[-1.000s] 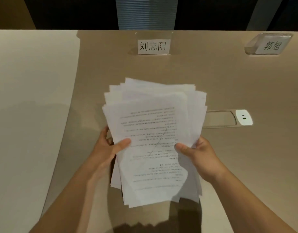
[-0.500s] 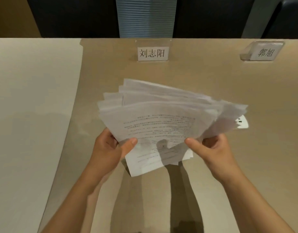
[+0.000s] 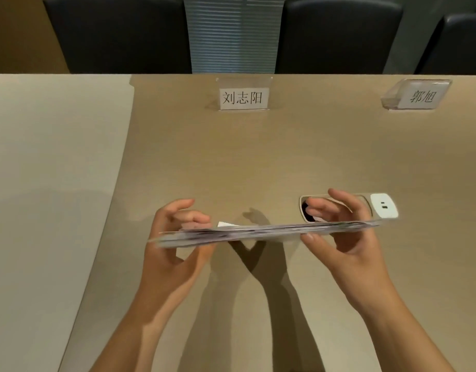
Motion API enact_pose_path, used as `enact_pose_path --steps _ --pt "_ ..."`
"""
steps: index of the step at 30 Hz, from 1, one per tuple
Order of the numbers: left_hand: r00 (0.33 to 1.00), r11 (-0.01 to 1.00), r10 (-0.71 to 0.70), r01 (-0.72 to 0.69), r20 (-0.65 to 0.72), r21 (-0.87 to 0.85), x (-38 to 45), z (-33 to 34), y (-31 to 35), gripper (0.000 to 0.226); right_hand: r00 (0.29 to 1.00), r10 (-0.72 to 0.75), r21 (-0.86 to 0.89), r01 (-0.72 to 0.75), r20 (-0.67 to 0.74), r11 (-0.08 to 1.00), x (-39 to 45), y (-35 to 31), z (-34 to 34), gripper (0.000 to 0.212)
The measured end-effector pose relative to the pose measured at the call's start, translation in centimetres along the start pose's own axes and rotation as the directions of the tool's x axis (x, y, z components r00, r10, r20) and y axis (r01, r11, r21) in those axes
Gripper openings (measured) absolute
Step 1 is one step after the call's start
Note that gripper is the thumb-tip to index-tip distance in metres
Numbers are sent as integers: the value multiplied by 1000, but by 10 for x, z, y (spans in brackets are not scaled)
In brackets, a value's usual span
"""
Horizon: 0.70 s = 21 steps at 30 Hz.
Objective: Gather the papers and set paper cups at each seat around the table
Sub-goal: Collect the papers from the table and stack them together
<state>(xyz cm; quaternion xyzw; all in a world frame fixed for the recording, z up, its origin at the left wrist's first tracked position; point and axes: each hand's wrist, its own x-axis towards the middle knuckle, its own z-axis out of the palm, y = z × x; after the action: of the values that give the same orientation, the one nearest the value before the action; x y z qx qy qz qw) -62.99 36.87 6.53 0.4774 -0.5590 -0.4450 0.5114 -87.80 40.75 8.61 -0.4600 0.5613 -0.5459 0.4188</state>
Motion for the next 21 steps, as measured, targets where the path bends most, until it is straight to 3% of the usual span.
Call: enact_pose_path --steps 2,4,7,9,11,13,15,17,19,21 --pt "1000 999 1 -3 31 36 4 5 1 49 999 -42 -73 44 32 996 4 0 6 77" --pt "999 999 -32 33 -26 10 10 12 2 40 998 -55 -101 54 -3 993 9 -2 12 63" --pt "990 993 -113 114 -89 5 21 12 -5 33 993 3 -31 -7 -119 1000 17 -2 16 29" --pt "989 986 -145 148 -39 75 25 11 -8 31 989 76 -11 -78 -126 997 22 3 13 20" --pt "991 977 -132 134 -21 163 28 10 -5 28 990 79 -24 -82 -116 996 27 0 11 29" --pt "995 960 -96 103 -41 259 33 8 5 20 984 -25 -136 1 -176 991 30 -15 7 64" --pt "999 918 -20 34 -41 396 37 6 23 14 941 -253 -430 136 -226 892 29 -46 3 102" --pt "998 856 54 -53 13 514 38 6 39 16 900 -433 -719 266 -53 642 25 -81 9 117" --pt "984 779 134 -177 116 601 40 8 53 18 910 -394 -826 319 130 465 28 -100 18 104" --pt "953 665 217 -304 213 682 38 11 64 22 896 -361 -802 408 260 436 39 -93 19 50"
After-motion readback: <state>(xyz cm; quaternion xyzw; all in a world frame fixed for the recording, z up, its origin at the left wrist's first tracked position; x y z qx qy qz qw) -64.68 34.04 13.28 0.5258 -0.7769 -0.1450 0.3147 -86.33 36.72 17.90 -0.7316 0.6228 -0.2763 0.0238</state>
